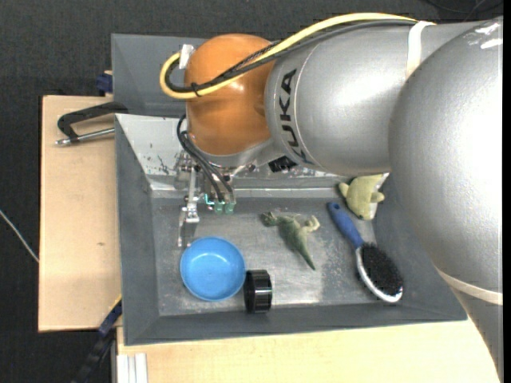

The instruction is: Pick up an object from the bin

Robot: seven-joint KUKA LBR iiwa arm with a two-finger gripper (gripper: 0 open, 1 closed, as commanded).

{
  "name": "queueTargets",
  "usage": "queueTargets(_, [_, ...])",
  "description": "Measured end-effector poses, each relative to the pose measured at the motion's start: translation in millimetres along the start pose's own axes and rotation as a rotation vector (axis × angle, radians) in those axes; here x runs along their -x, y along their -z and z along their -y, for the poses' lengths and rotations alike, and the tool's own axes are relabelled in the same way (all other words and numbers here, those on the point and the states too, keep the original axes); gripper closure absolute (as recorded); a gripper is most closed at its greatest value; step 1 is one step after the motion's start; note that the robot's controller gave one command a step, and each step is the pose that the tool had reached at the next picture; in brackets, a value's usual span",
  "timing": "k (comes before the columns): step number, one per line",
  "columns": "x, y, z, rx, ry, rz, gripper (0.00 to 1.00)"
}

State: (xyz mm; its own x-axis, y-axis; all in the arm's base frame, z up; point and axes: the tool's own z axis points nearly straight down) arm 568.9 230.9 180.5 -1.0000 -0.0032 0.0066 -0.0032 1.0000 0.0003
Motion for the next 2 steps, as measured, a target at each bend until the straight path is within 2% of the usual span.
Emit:
queueTargets(1, [-36.4,-84,60,-0.003,0.175,-0.001,0.0])
queueTargets(2, [-29.2,-109,77,0.003,0.13,0.008,0.0])
